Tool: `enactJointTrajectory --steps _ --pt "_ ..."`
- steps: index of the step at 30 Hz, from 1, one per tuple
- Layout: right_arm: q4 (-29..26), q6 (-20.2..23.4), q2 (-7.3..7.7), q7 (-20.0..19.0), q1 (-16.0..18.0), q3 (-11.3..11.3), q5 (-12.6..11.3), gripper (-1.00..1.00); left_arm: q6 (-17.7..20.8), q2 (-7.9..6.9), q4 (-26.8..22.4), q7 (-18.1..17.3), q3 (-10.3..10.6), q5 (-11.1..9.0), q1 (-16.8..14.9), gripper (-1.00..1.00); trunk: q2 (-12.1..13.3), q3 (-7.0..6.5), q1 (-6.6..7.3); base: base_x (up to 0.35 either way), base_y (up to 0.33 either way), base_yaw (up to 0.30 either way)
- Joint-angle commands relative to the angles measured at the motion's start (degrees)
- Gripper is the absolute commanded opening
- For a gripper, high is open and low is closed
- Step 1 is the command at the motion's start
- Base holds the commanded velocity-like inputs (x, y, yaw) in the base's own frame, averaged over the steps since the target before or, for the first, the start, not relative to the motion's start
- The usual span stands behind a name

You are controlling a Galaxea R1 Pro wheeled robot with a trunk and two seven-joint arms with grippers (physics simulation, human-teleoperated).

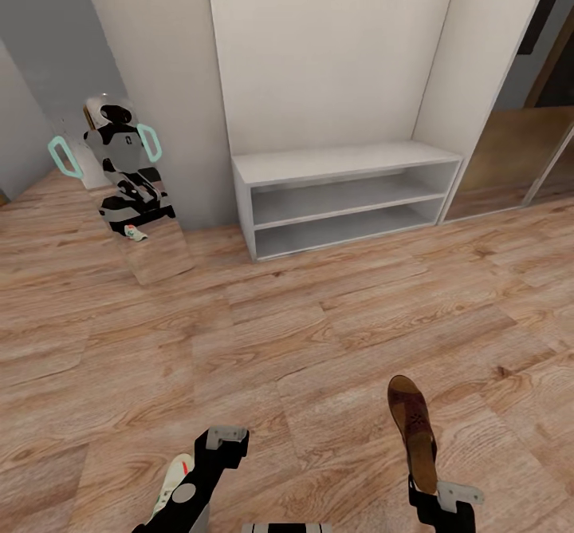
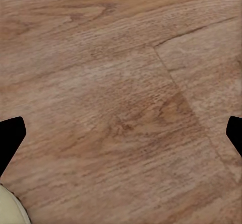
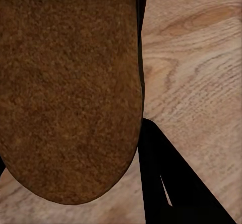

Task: Pick up the two gym shoes and the two sandals from the corridor floor and place them onto the hallstand (shoe rack) in the corridor, making sure they are on the rack and not on the floor. Arrange them so the two gym shoes are next to each other and the two sandals are next to each other.

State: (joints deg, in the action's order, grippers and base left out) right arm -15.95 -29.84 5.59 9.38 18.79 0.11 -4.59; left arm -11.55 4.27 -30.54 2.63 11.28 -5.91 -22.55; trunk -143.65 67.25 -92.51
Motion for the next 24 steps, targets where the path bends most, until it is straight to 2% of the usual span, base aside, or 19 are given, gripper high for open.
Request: enactJointTrajectory --steps 1,12,19,24 --pt "0.04 -0.22 0.06 -0.23 0.02 0.08 -0.68 -1.00 -0.22 -0.05 0.05 0.28 0.41 -0.62 -0.04 1.00 -0.02 0.04 0.01 0.000 0.000 0.000" --pt "0.02 -0.22 0.12 -0.23 0.02 0.07 -0.68 -1.00 -0.31 -0.05 0.04 0.28 0.41 -0.48 -0.04 1.00 -0.02 0.04 0.01 -0.009 -0.011 0.000" --pt "0.00 -0.22 0.12 -0.23 0.02 0.07 -0.68 -1.00 -0.31 0.01 0.04 0.28 0.48 -0.27 -0.04 1.00 -0.02 0.04 0.01 -0.133 -0.190 0.015" --pt "0.01 -0.22 0.12 -0.23 0.02 0.07 -0.68 -1.00 -0.31 0.03 -0.08 0.28 0.49 -0.25 -0.04 1.00 -0.02 0.04 0.01 -0.085 -0.247 0.209"
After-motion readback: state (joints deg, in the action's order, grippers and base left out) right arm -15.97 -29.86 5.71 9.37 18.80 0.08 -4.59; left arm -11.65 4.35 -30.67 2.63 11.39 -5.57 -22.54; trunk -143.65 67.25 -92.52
